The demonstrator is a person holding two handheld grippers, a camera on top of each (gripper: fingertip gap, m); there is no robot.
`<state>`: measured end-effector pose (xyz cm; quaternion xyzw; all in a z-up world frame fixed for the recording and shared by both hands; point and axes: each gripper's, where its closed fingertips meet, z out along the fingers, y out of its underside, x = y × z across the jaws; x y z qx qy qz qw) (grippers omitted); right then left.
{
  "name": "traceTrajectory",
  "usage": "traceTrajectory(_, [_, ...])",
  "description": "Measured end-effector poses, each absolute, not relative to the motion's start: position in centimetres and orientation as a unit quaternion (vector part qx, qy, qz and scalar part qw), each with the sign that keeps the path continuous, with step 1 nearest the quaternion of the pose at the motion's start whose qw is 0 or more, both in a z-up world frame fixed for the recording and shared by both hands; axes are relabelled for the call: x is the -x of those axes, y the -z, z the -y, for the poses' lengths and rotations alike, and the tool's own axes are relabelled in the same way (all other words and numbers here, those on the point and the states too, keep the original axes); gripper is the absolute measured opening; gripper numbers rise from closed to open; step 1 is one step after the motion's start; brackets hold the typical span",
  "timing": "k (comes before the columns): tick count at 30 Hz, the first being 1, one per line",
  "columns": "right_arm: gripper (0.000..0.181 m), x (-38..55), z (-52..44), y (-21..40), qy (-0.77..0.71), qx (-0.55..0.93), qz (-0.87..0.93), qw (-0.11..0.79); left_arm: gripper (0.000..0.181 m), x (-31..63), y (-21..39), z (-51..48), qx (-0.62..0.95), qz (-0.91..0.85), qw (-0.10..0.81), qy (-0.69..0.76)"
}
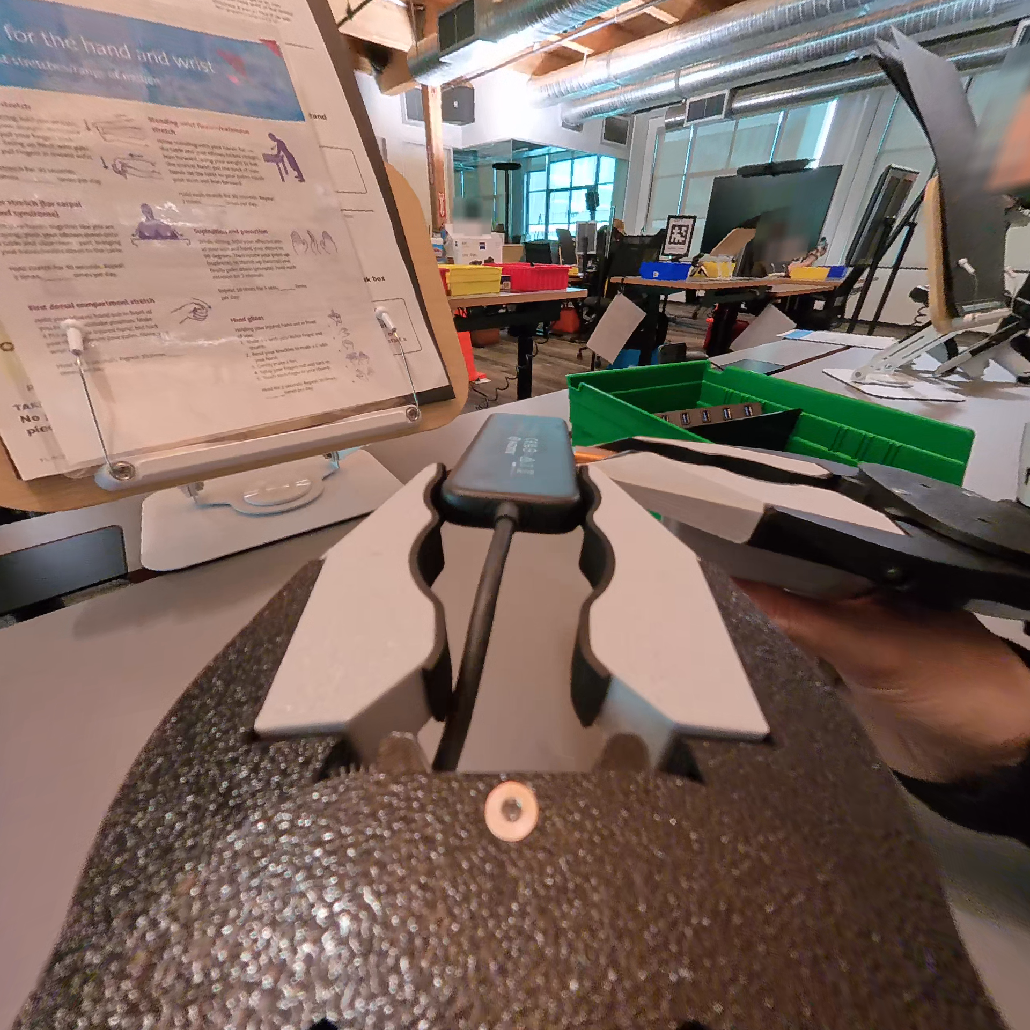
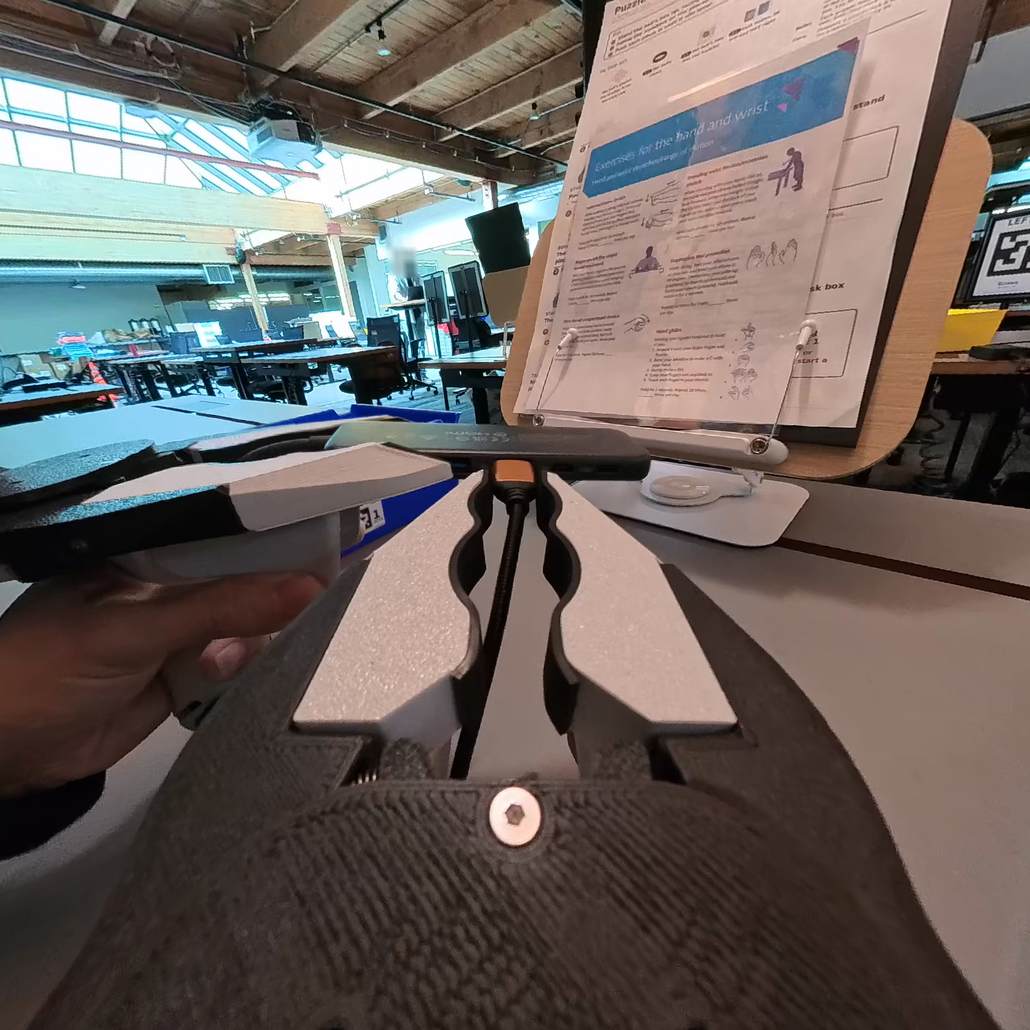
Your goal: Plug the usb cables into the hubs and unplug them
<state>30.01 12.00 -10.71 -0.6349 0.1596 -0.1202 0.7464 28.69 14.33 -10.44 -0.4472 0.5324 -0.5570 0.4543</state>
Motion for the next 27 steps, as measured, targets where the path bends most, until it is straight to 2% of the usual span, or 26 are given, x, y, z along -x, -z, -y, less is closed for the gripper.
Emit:
traceTrajectory(6, [0.014,-29.9,-12.4,10.8,0.112,0.631,-0.171,0.749,0.045,-28.7,10.2,-14.9,0.465,-0.509,0.437,0.577])
traceTrajectory(10, [0.014,-29.7,-12.7,10.3,0.084,0.631,-0.175,0.751,0.046,-28.4,9.4,-14.9,0.449,-0.526,0.467,0.551])
traceTrajectory(11, [0.014,-29.6,-12.6,10.1,0.084,0.630,-0.172,0.753,0.046,-28.3,9.2,-15.5,0.453,-0.521,0.486,0.536])
traceTrajectory(13, [0.014,-30.6,-10.5,8.9,0.114,0.600,-0.189,0.769,0.045,-27.1,8.1,-21.9,0.492,-0.452,0.593,0.449])
traceTrajectory(15, [0.014,-31.4,-8.5,8.0,0.117,0.587,-0.188,0.778,0.045,-26.0,6.7,-22.9,0.496,-0.424,0.524,0.547])
traceTrajectory(17, [0.014,-30.6,-8.2,7.0,0.112,0.573,-0.154,0.797,0.045,-25.8,6.8,-22.5,0.487,-0.423,0.539,0.541])
traceTrajectory(22, [0.013,-25.3,-5.9,-1.2,0.124,0.530,-0.007,0.839,0.045,-26.3,7.5,-22.0,0.469,-0.453,0.584,0.483])
traceTrajectory(25, [0.013,-25.5,-0.7,-5.8,0.146,0.471,-0.016,0.870,0.045,-26.4,8.0,-22.9,0.469,-0.463,0.603,0.449])
traceTrajectory(27, [0.013,-27.0,2.1,-7.1,0.142,0.454,-0.052,0.878,0.045,-26.6,8.4,-22.9,0.481,-0.460,0.583,0.467])
